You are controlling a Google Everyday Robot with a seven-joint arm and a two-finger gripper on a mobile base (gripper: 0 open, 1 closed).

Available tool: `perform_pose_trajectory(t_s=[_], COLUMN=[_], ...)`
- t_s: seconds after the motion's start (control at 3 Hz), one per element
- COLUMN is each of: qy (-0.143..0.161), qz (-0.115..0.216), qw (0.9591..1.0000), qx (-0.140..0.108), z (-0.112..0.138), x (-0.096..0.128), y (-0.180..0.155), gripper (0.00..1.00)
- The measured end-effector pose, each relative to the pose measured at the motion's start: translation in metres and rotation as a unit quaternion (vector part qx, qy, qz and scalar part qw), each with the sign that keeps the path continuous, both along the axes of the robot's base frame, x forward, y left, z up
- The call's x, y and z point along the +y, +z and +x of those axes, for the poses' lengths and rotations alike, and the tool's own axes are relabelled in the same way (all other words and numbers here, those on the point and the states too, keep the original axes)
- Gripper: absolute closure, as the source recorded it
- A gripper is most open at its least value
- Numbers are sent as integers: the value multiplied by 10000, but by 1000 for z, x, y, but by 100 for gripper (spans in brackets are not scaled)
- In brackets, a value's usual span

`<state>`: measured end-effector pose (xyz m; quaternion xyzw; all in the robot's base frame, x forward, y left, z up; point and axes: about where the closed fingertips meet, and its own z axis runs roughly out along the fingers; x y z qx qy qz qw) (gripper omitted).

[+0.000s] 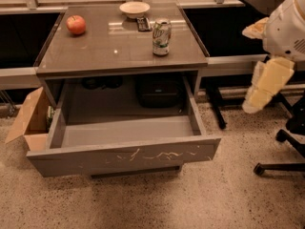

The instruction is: Place 7up can into top drawer

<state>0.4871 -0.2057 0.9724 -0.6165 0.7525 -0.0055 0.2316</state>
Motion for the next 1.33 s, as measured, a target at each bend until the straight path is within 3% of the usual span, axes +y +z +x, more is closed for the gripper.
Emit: perform_pose_trajectory(t_s=[0.33,0.67,1.0,1.33], qy=[174,210,211,202], qz=[611,1276,1278,1621], qw=[9978,9912,9912,9859], qx=[-179,-278,-279,-356], z=[37,77,77,112], x=[11,26,26,34], y=[-5,-13,-13,-27], gripper=[0,0,0,0])
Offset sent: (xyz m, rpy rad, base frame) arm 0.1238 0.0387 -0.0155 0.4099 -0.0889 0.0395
